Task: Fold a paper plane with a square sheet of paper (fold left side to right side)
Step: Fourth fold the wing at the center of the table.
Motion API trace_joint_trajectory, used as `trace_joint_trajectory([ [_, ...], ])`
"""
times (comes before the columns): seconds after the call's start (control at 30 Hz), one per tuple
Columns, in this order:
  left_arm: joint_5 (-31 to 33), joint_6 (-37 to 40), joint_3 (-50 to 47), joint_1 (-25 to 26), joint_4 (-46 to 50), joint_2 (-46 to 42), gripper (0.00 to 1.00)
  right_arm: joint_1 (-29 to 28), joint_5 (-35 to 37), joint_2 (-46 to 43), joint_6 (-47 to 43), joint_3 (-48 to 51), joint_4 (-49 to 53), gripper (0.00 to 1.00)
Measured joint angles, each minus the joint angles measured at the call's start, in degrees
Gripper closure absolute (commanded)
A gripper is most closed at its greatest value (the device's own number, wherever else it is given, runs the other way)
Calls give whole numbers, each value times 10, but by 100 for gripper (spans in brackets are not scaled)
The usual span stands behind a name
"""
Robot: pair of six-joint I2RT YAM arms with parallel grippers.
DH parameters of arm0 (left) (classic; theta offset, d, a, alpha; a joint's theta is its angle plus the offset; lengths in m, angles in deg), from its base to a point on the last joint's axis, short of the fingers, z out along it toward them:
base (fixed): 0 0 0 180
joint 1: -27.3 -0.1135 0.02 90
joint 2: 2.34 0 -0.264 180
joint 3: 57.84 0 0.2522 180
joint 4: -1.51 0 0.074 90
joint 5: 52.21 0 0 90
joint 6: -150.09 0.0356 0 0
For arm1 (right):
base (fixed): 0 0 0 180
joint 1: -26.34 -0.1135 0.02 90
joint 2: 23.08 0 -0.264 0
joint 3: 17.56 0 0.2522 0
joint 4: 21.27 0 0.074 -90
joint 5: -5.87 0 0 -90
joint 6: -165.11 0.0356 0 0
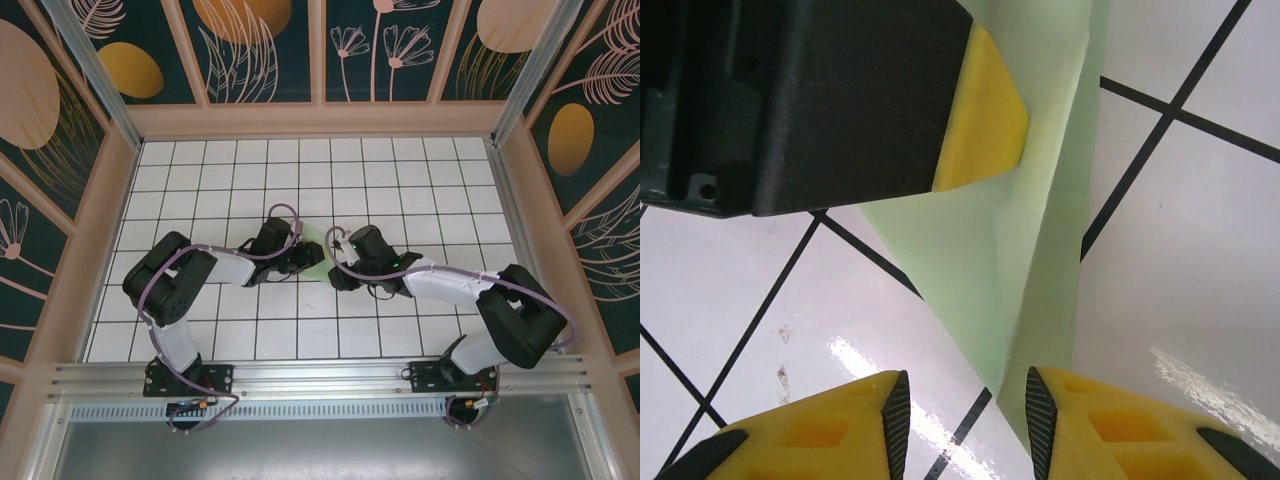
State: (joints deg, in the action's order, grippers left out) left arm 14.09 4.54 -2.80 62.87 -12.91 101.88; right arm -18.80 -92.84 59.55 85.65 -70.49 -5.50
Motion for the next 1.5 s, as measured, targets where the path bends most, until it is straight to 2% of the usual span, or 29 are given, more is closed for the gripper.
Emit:
trace_joint_trajectory([
  [0.3, 2, 0, 0, 0, 0, 0, 60, -26, 54, 27, 8, 0, 0, 61],
  [0.93, 2, 0, 0, 1, 0, 0, 60, -33, 63, 61, 10, 0, 0, 65],
  [1.5, 2, 0, 0, 0, 0, 0, 60, -33, 72, 66, 10, 0, 0, 78],
])
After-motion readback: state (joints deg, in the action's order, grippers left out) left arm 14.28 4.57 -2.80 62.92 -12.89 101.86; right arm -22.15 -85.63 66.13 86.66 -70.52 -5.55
